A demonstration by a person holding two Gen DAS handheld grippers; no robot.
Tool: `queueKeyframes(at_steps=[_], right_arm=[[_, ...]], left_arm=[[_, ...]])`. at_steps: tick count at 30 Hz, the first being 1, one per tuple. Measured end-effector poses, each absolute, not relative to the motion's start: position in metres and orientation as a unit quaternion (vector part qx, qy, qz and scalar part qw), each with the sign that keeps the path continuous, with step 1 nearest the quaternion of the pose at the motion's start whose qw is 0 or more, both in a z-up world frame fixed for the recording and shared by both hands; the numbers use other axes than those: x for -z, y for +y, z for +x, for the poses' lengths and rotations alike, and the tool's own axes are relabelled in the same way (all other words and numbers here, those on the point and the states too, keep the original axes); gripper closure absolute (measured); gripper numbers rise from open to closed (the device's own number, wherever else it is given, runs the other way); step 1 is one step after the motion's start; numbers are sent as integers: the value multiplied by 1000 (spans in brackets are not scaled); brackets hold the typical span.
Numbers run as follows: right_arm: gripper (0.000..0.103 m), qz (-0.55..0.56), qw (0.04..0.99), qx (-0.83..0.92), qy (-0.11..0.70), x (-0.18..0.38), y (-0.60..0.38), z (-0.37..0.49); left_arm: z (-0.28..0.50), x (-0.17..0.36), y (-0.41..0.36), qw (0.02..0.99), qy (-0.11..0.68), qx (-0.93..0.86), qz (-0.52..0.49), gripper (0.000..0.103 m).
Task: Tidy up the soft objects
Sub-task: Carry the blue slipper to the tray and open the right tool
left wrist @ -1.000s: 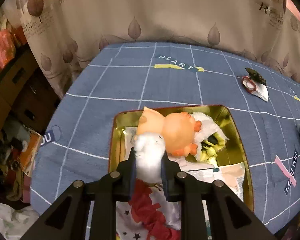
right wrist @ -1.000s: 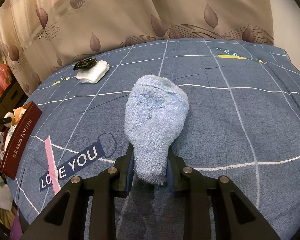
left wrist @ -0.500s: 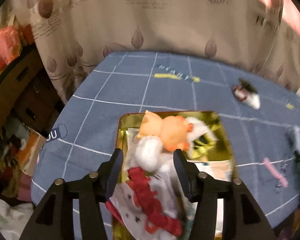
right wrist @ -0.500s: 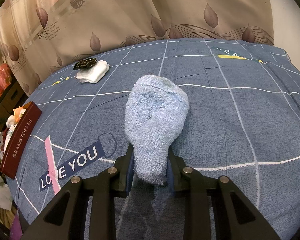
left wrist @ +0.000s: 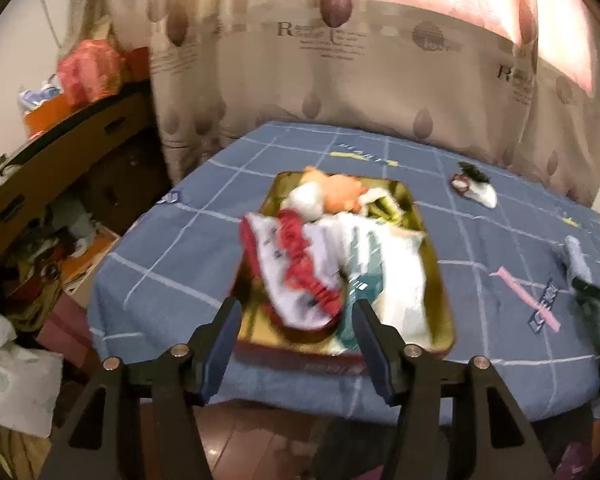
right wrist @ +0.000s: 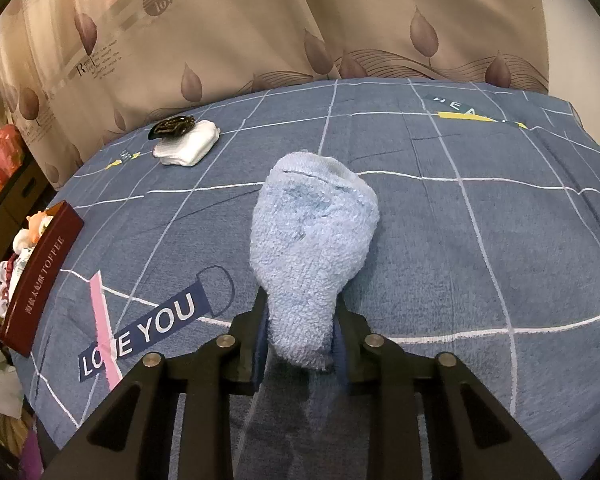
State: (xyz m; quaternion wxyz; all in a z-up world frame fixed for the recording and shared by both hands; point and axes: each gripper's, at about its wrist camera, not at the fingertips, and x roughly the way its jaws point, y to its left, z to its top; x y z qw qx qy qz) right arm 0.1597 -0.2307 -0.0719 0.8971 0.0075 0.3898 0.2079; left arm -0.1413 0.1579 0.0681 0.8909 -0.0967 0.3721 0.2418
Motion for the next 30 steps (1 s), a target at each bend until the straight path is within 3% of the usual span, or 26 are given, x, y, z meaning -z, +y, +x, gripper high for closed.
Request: queueKeyframes(at_steps=[15,25,30], right_arm=[[83,32,884,-262,386,35,-191,105],[83,12,819,-440,367,-21,-39,42],[83,0,780,-491,389,-16,36,29]], left_arm=[[-163,-69,175,881,351,-299,-105,44],[-178,-76,194,870,331,-340,-135,43],[-191,-73,214,860,322,-347,-191,43]])
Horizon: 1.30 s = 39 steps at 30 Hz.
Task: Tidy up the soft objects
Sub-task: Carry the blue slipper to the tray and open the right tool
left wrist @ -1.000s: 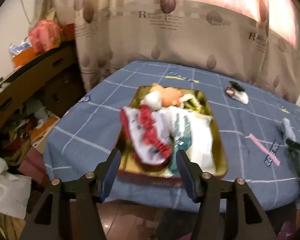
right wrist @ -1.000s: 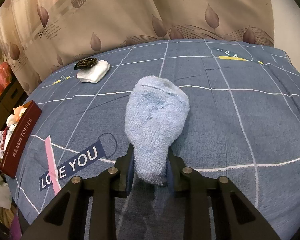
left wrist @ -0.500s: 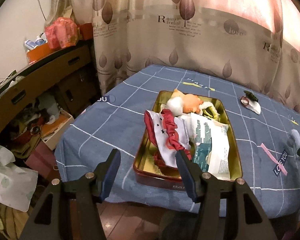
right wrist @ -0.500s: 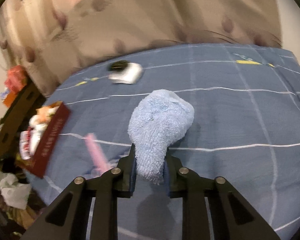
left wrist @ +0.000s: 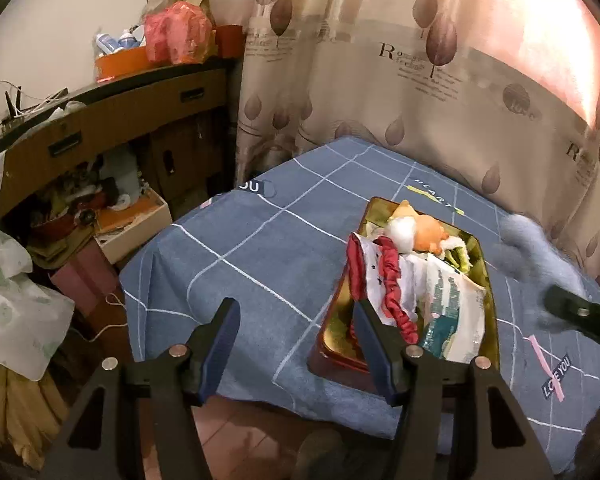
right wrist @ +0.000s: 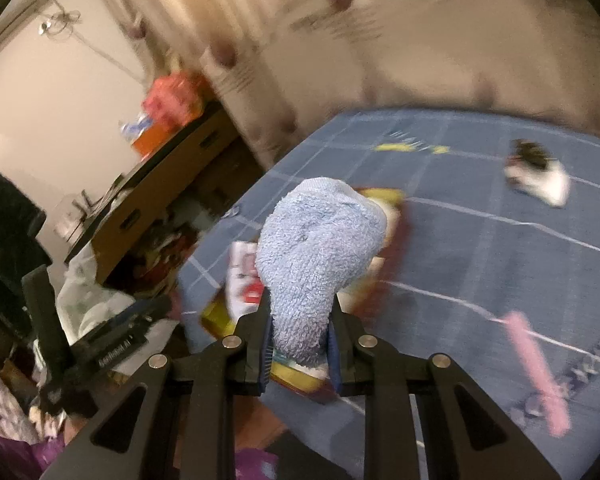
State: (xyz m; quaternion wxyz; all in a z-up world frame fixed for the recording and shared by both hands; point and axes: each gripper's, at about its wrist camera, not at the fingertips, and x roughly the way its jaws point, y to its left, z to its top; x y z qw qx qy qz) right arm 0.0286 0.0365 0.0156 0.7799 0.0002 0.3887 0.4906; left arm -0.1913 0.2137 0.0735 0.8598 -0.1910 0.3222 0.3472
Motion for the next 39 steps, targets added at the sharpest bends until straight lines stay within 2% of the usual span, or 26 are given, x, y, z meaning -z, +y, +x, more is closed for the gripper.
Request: queueKeyframes(at_steps=[7,22,26,27,28,30,39], right_arm=[[83,-29,751,-510,418,11,105,12],[81,-49,741,-496,450,37,133,14],[76,-55,740,-497,450,37,134,9],[73,-56,739,-498,450,36,135,8],[65,-56,739,-499,450,36,134,8],[60,-57,743,-496,446,33,133,8],[54,-36,751,-507,421,20,114,2]], left_arm=[[-187,-75,208,857,331,-360,-160,43],[-189,-71,220,855,330,-349,-194,43],[-187,-69,218,854,335,-348,-193,43],[-186,-68,219,853,337,-347,-193,43],[-185,-67,218,852,340,-347,-192,42],[-184,-67,217,852,343,-348,-189,42],[-184,-67,217,852,339,-354,-183,42]])
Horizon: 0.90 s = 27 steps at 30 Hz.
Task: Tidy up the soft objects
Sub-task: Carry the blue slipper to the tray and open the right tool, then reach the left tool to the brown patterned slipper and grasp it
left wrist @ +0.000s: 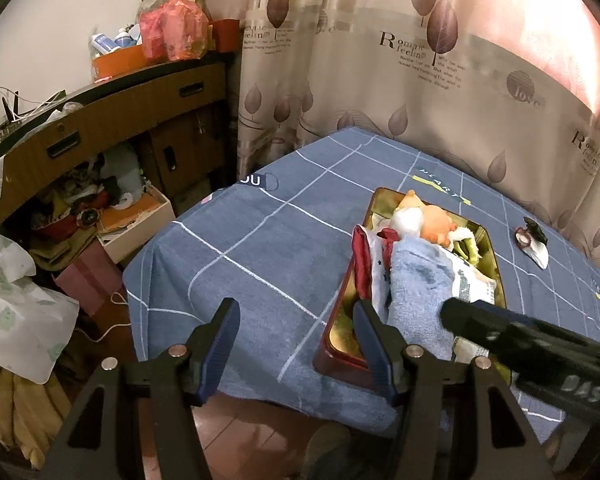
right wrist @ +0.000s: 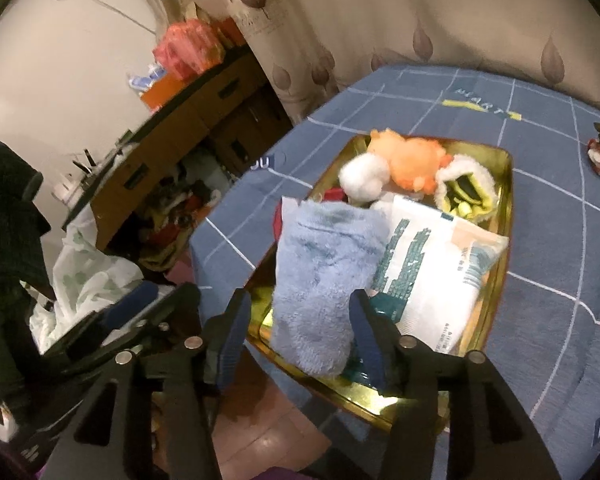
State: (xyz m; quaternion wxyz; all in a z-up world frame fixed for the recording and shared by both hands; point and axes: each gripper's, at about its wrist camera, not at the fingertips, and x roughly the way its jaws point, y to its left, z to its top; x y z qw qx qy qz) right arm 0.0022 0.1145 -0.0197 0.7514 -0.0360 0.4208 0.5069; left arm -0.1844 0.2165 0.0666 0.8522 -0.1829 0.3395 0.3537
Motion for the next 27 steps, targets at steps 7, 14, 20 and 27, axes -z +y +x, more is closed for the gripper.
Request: queueKeyframes(at_steps=[7,14,20,27], right_arm=[[45,-28,821,-451,348,3,55,10],[33,-53,908,-258,327,19,-48,83],[30,-95,923,-88,363,55,-147,158],[8,-20,911,0,412,80,-244,202]], left_arm=[[-184,-66,216,852,342,-354,-180,42],[-181,-65,214,851,349,-353,-172,42],[-177,-64,210,849,355,-358,-157,42],[-173,-61,210,845,364,-363,-150,42]])
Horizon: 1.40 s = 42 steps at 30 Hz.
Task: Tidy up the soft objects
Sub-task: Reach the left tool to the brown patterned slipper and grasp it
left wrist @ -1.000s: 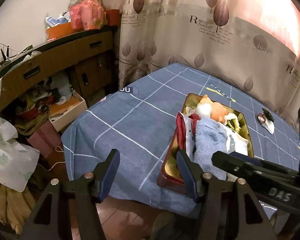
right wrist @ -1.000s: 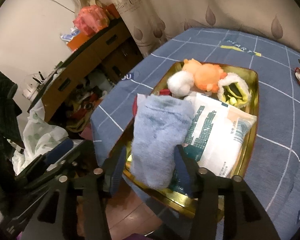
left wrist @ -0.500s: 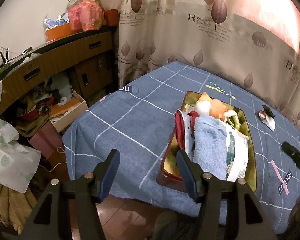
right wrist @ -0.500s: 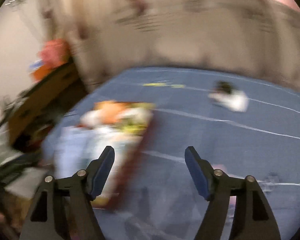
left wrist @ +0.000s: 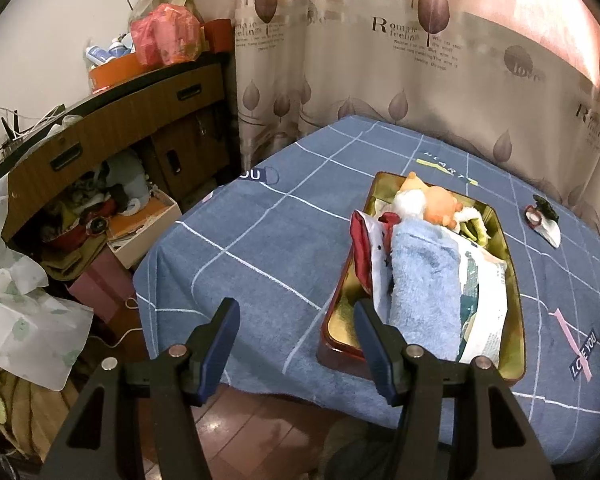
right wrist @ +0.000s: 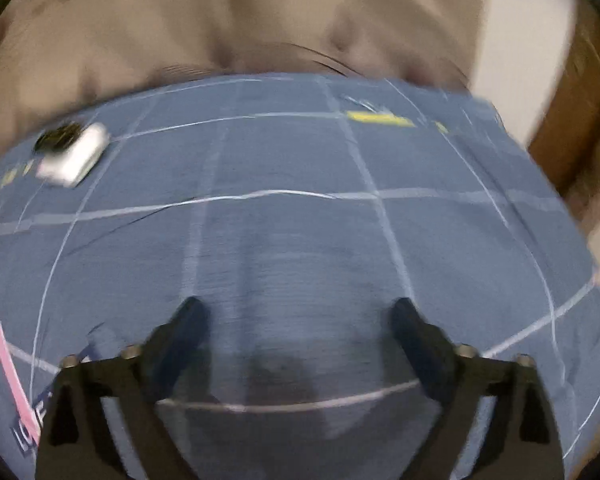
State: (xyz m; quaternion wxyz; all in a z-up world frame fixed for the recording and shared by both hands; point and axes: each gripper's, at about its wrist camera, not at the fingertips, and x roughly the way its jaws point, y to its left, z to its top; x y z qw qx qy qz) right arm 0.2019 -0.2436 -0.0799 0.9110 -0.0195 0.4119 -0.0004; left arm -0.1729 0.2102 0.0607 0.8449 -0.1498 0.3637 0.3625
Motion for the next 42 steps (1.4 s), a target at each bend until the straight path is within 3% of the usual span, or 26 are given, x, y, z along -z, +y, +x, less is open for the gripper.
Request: queueKeyframes(at_steps=[6,22,34,42], right_arm=[[1,-11,907,7,421,83,-247,212],[0,-5,906,5,422,85,-248,211],[0,-7,906,3,422,85,-247,208],[0,6,908,1,418,84,-249,207]], left_arm=[[-170,-59,207,842,370,-367,-137,42],[-140,-85,164,866,372,-328,-60,40],[19,-76,81,871,469,-148,-16,39],[119,-49,69,840,534,-69,-74,39]])
